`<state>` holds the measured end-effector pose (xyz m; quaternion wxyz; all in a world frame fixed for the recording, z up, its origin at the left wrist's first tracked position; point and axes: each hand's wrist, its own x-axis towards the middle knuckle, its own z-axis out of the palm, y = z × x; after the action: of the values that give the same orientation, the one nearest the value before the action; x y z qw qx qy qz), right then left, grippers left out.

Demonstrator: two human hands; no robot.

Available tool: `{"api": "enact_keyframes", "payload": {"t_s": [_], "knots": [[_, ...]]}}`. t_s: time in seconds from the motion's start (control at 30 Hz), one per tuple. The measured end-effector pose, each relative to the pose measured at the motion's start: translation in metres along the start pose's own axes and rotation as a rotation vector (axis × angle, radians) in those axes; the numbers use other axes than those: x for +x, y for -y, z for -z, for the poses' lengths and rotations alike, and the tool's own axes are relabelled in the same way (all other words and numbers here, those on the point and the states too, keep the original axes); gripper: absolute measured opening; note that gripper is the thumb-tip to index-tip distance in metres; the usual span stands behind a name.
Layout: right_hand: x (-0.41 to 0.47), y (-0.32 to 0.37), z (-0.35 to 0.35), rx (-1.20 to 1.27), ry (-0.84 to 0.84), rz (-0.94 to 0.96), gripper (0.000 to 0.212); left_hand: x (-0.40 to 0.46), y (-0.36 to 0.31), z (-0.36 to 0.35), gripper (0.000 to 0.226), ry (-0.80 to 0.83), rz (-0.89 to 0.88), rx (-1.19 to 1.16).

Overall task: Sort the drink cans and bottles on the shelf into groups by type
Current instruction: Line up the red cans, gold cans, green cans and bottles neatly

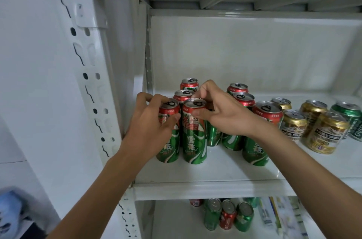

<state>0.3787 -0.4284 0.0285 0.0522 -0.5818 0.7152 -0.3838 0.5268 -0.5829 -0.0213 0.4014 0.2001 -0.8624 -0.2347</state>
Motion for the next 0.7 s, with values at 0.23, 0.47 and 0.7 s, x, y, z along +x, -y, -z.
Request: {"api": "enact_keyframes", "payload": {"t_s": [0.23, 0.47, 0.7], "knots": [[-0.011, -0.002, 0.001, -0.194, 0.005, -0.006, 0.063, 0.003, 0.0, 0.001, 0.04, 0.039, 0.042, -0.023], [0.0, -0.001, -0.008, -0.38, -0.053, 0.018, 0.068, -0.003, -0.005, 0.003, 0.04, 0.035, 0.03, -0.042], [-0.001, -0.002, -0.013, -0.324, -0.084, -0.021, 0.067, -0.005, -0.006, 0.002, 0.041, -0.002, 0.024, -0.005]]}}
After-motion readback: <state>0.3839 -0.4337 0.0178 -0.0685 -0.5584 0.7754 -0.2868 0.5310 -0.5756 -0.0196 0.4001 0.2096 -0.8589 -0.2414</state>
